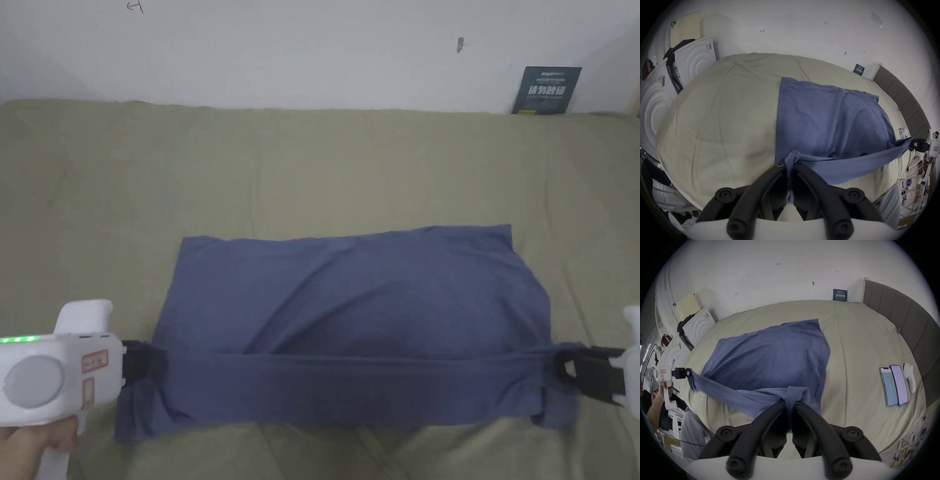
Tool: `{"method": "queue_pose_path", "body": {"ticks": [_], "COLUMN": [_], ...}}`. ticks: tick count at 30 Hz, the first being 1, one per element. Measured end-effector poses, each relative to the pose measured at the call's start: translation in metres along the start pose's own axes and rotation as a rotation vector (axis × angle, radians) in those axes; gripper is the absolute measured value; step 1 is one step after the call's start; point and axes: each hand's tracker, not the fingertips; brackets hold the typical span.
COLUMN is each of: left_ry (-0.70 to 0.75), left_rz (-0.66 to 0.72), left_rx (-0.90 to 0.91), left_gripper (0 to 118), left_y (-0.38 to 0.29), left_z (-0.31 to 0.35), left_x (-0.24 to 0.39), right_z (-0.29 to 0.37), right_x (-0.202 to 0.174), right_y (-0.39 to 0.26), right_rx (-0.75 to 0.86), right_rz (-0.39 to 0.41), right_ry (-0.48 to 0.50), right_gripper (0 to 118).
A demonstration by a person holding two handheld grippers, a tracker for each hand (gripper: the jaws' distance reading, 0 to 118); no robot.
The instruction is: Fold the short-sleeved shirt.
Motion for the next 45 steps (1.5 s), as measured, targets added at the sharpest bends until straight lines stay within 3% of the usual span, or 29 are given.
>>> {"method": "queue_pose_path", "body": {"ticks": [12, 13, 14, 15, 16, 17, 19, 21, 26, 28, 29, 30, 31, 34, 36, 37, 38, 39, 40, 41, 45], "left_ry": [0.021, 0.02, 0.02, 0.028, 0.03, 0.044, 0.095, 0.089, 0.138, 0.108, 0.079, 0.074, 0.061, 0.062, 0.032, -0.006, -0.026, -0.026, -0.034, -0.006, 0.026], "left_rz": [-0.014, -0.015, -0.016, -0.018, -0.022, -0.034, -0.127, -0.082, 0.011, 0.072, 0.09, 0.114, 0.155, 0.114, 0.102, 0.139, 0.15, 0.144, 0.201, 0.097, 0.102], "left_rx": [-0.065, -0.071, -0.076, -0.082, -0.087, -0.086, -0.145, -0.103, -0.052, -0.057, -0.087, -0.084, -0.088, -0.11, -0.101, -0.084, -0.089, -0.102, -0.117, -0.041, -0.071], "left_gripper": [5, 5, 5, 30, 81, 118, 111, 111, 111, 100, 77, 18, 0, 0, 7, 37, 88, 118, 115, 116, 116], "left_y": [0.062, 0.063, 0.062, 0.061, 0.058, 0.055, 0.045, 0.031, 0.013, -0.004, -0.014, -0.023, -0.035, -0.051, -0.06, -0.06, -0.059, -0.057, -0.049, -0.043, -0.034], "left_z": [-0.094, -0.099, -0.102, -0.105, -0.104, -0.104, -0.097, -0.083, -0.005, 0.014, 0.019, 0.023, 0.023, 0.01, 0.01, 0.007, 0.003, -0.005, -0.005, -0.008, -0.039], "left_x": [0.006, 0.006, 0.007, 0.009, 0.011, 0.012, 0.01, -0.001, -0.028, -0.042, -0.045, -0.046, -0.044, -0.056, -0.039, -0.035, -0.031, -0.028, -0.026, -0.02, -0.007], "right_z": [-0.11, -0.115, -0.12, -0.123, -0.124, -0.123, -0.107, -0.087, -0.034, -0.021, -0.017, -0.015, -0.014, -0.02, -0.023, -0.024, -0.024, -0.024, -0.024, -0.025, -0.032], "right_x": [0.024, 0.027, 0.028, 0.029, 0.029, 0.031, 0.032, 0.03, 0.017, 0.005, -0.002, -0.007, -0.009, -0.008, -0.013, -0.021, -0.023, -0.024, -0.023, -0.018, -0.013], "right_y": [0.063, 0.061, 0.06, 0.059, 0.057, 0.053, 0.046, 0.041, -0.003, -0.026, -0.038, -0.049, -0.06, -0.078, -0.085, -0.086, -0.086, -0.085, -0.085, -0.085, -0.083], "right_rx": [-0.182, -0.181, -0.192, -0.202, -0.208, -0.212, -0.129, -0.175, -0.069, -0.041, -0.034, -0.026, -0.025, -0.089, -0.096, -0.101, -0.108, -0.106, -0.105, -0.11, -0.109], "right_rz": [-0.048, -0.054, -0.065, -0.083, -0.109, -0.107, -0.101, -0.089, -0.074, -0.064, -0.049, -0.046, -0.054, -0.129, -0.093, -0.054, -0.046, -0.055, -0.071, -0.097, -0.086], "right_ry": [-0.052, -0.063, -0.069, -0.079, -0.108, -0.115, -0.106, -0.133, -0.162, -0.168, -0.183, -0.198, -0.208, -0.097, -0.125, -0.153, -0.153, -0.151, -0.138, -0.106, -0.116], "right_gripper": [5, 6, 18, 64, 103, 118, 116, 116, 112, 84, 57, 7, 0, 0, 0, 0, 0, 0, 0, 0, 0]}}
